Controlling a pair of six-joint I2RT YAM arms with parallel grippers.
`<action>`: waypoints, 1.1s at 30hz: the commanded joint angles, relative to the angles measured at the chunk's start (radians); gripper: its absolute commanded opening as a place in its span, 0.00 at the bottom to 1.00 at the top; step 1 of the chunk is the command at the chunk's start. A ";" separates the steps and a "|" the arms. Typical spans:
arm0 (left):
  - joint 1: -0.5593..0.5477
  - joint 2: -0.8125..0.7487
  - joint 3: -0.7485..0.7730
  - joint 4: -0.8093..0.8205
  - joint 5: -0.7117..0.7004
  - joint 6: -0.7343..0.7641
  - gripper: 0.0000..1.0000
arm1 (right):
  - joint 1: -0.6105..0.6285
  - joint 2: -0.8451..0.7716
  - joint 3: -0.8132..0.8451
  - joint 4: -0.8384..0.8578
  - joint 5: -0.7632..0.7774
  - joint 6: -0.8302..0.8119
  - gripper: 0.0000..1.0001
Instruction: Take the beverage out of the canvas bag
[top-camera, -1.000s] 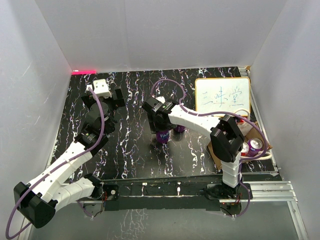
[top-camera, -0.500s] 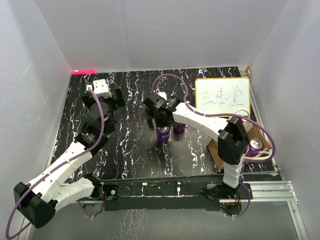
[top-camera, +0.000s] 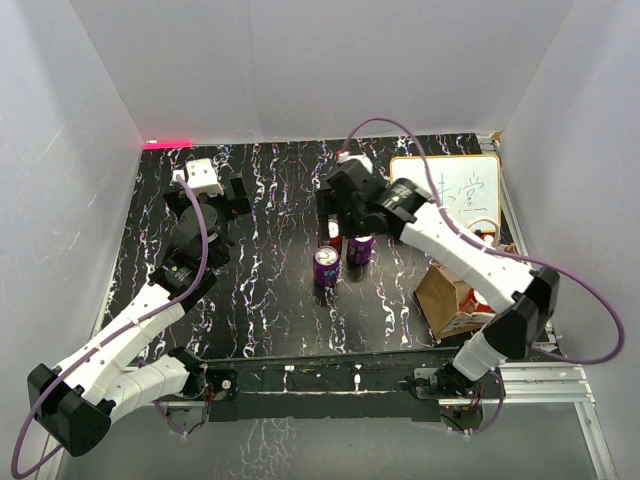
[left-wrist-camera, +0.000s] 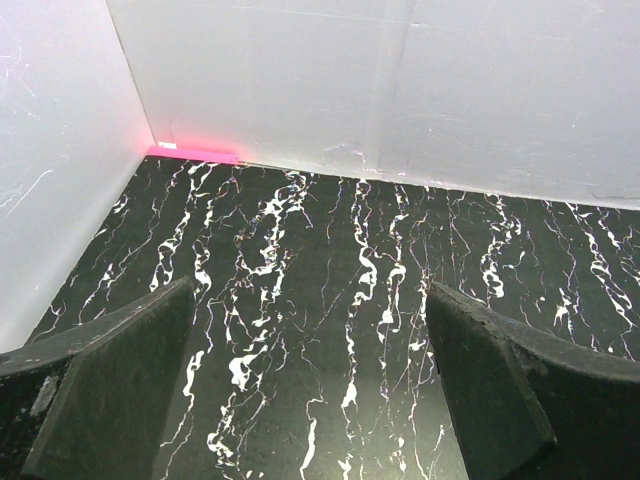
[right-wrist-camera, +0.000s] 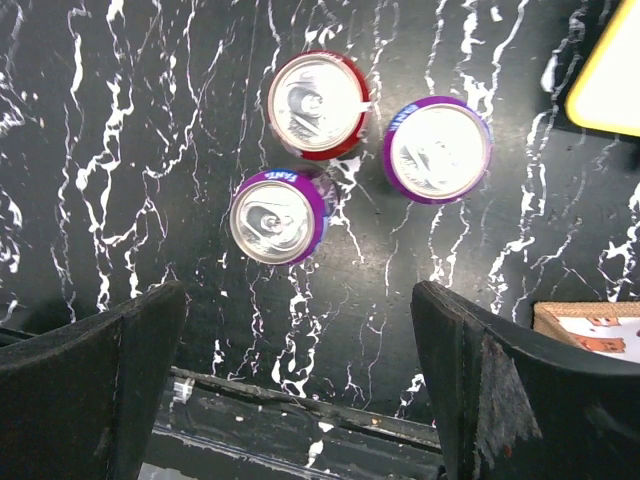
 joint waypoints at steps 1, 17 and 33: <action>0.004 -0.016 0.002 0.008 0.004 -0.012 0.97 | -0.096 -0.128 -0.034 -0.044 -0.010 0.007 0.97; -0.039 -0.026 -0.001 0.019 -0.004 0.001 0.97 | -0.459 -0.373 -0.214 -0.257 0.245 0.117 0.81; -0.074 -0.036 -0.002 0.032 -0.017 0.022 0.97 | -0.580 -0.455 -0.271 -0.262 0.254 0.143 0.76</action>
